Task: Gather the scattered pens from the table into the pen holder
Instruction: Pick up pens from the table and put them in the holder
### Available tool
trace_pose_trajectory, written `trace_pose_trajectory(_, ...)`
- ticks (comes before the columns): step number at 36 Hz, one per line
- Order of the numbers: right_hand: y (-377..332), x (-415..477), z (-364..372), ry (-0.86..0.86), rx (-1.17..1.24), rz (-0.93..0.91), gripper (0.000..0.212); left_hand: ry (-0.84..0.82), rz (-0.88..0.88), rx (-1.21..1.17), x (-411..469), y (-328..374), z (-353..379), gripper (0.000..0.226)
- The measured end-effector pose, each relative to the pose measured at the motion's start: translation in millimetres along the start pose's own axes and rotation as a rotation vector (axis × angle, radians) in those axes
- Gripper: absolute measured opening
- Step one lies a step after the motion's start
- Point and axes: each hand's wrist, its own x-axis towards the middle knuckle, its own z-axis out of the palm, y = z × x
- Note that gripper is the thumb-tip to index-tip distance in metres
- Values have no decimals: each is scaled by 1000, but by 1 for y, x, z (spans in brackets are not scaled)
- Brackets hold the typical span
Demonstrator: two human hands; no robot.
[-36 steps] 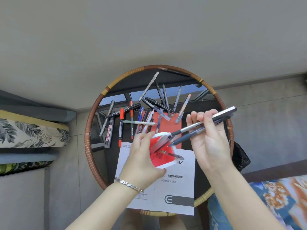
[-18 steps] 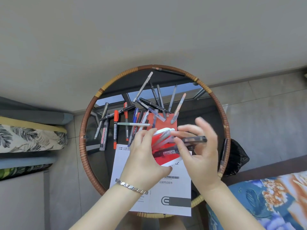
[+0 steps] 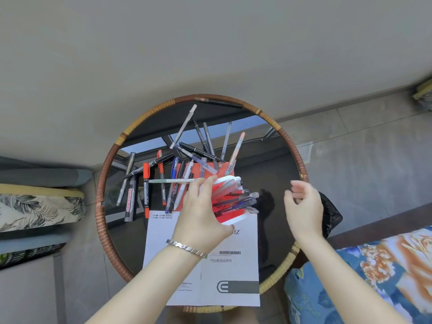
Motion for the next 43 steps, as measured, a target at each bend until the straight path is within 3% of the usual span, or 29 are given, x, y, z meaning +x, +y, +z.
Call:
trace_pose_trajectory(2, 27, 20, 3, -24, -200, 180, 34, 3, -1, 10, 2, 0, 1, 94)
trace_pose_trajectory(7, 58, 33, 13, -96, -482, 422, 33, 11, -24, -1, 1, -5, -1, 94)
trace_pose_trajectory(16, 74, 27, 13, -98, -673, 285, 30, 36, -82, -19, -3, -23, 1, 94)
trace_pose_trajectory(19, 60, 24, 11, -129, -568, 158, 28, 29, -100, -33, -5, -28, 1, 97)
trace_pose_trajectory(24, -16, 7, 8, -268, -164, -109, 34, 33, -116, -40, -7, -36, -3, 97)
trace_pose_trajectory(27, -75, -11, -6, -448, -214, -342, 33, 60, -118, -32, -6, -39, -7, 93)
trace_pose_trajectory(31, -122, -32, -19, -688, -454, -512, 30, 94, -126, -28, -2, -41, -14, 90)
trace_pose_trajectory(34, -138, -44, -8, -656, -683, -652, 27, 103, -121, -11, -2, -40, -17, 91)
trace_pose_trajectory(37, -144, -55, 11, -658, -638, -738, 27, 100, -88, -31, -2, -41, -17, 89)
trace_pose_trajectory(39, -145, -63, 24, -629, -478, -862, 26, 119, -68, -62, -1, -44, -16, 83)
trace_pose_trajectory(41, -142, -60, 35, -477, -237, -930, 25, 140, -71, -80, 0, -48, -18, 81)
trace_pose_trajectory(43, -134, -43, 45, -308, -42, -841, 21, 145, -81, -106, 0, -51, -22, 86)
